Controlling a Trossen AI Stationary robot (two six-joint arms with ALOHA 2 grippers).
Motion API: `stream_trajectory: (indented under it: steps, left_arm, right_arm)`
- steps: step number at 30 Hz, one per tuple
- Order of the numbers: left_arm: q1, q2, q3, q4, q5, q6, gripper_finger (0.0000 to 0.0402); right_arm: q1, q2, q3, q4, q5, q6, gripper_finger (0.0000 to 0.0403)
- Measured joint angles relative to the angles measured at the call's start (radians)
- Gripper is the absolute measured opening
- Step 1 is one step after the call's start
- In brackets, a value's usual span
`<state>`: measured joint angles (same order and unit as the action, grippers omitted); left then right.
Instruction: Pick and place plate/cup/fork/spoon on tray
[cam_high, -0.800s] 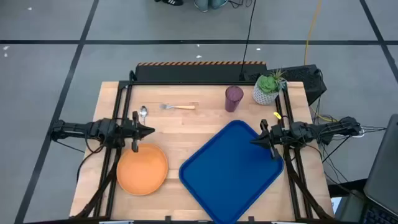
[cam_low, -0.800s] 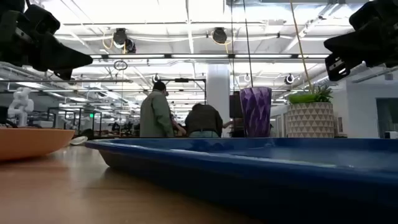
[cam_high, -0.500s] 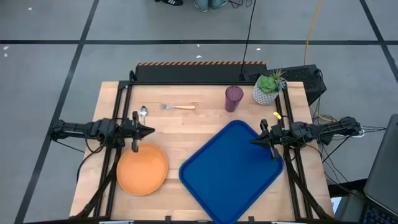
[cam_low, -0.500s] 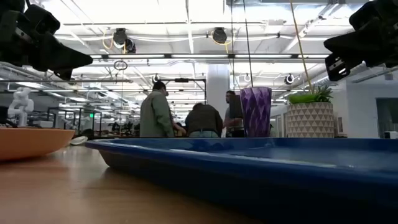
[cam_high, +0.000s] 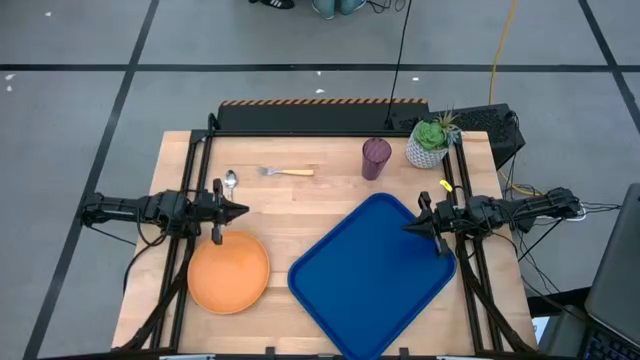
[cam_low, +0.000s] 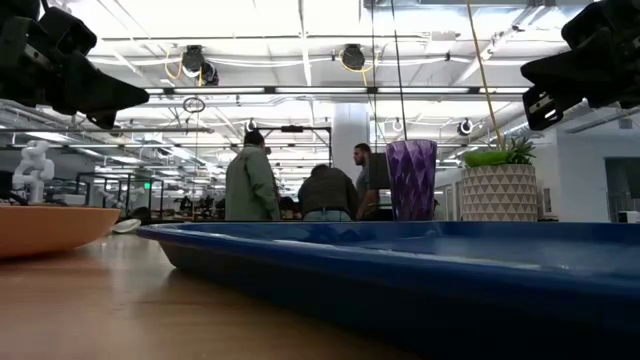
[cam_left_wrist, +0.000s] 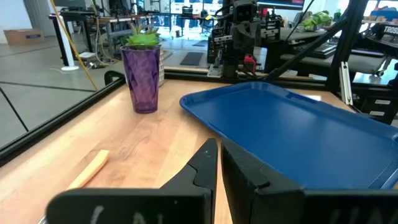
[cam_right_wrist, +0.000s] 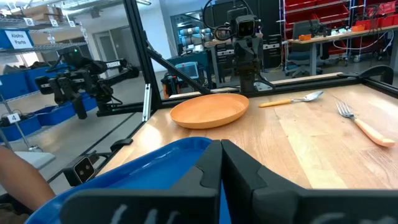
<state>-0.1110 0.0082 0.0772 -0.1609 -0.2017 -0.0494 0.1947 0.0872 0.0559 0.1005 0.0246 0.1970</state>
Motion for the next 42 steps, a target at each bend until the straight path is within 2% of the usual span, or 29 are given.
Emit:
stream_trajectory:
  steps: [30, 32, 37, 42]
  left_arm:
    - [0.000, 0.000, 0.000, 0.000, 0.000, 0.000, 0.0026]
    - [0.000, 0.000, 0.000, 0.000, 0.000, 0.000, 0.0026]
    - [0.000, 0.000, 0.000, 0.000, 0.000, 0.000, 0.0026]
    - [0.000, 0.000, 0.000, 0.000, 0.000, 0.000, 0.0026]
  right_arm:
    - [0.000, 0.000, 0.000, 0.000, 0.000, 0.000, 0.0000]
    - [0.000, 0.000, 0.000, 0.000, 0.005, -0.060, 0.0000]
    - [-0.002, 0.000, 0.000, 0.001, 0.028, -0.328, 0.0000]
    - [-0.002, 0.000, 0.000, 0.002, 0.026, -0.392, 0.0000]
